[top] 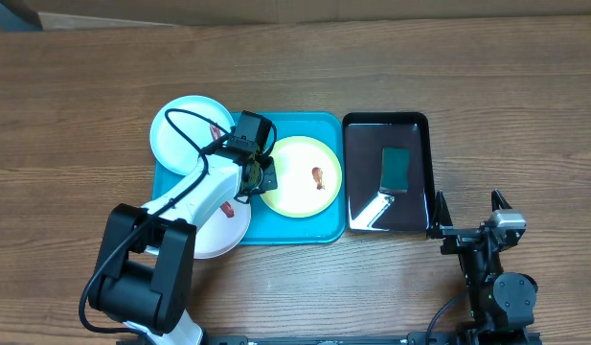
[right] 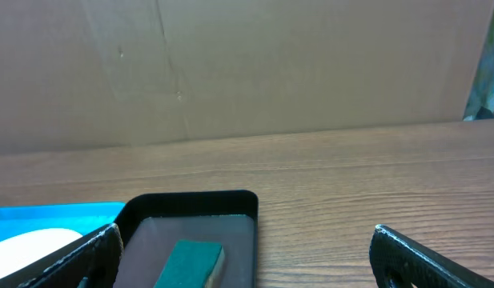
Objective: Clean dirty plates on tray and stack at the side
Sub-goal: 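Lower the left gripper and pinch the yellow plate's rim, then reach the right gripper into the black tray toward the sponge, then grasp the green sponge with the right gripper and lift it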
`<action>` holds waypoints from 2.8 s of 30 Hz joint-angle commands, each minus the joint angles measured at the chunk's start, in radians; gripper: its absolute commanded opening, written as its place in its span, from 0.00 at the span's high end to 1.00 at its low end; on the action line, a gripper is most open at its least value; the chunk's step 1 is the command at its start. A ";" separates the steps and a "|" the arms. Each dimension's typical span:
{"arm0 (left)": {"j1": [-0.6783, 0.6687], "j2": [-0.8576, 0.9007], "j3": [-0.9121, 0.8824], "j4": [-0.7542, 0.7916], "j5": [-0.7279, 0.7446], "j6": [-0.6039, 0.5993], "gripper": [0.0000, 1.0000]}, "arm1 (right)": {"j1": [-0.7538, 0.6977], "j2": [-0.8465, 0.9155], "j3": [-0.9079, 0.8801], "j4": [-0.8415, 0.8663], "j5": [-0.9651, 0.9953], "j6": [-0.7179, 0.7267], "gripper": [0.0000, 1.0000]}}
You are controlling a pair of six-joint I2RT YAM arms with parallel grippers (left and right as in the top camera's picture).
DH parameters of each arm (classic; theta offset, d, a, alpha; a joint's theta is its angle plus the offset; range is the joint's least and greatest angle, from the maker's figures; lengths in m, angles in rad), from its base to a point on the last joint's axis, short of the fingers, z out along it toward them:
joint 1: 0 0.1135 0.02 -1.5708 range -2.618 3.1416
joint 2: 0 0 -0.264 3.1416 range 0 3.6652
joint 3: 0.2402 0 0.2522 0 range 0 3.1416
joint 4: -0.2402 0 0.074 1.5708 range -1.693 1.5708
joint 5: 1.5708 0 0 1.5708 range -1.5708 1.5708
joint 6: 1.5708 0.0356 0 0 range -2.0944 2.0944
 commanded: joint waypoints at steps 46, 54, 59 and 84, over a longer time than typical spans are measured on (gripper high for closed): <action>0.121 0.005 0.023 0.024 0.091 -0.017 0.96 | -0.003 1.491 1.493 -1.092 -0.304 0.133 0.24; 0.121 0.005 0.023 0.024 0.087 -0.016 0.96 | 0.045 1.683 1.472 -1.112 -0.189 0.221 0.36; 0.121 0.005 0.023 0.024 0.087 -0.017 0.96 | 0.139 1.787 1.471 -1.078 -0.035 0.254 0.32; 0.121 0.005 0.023 0.017 0.083 -0.005 0.96 | 0.216 1.852 1.246 -0.793 0.018 0.357 0.24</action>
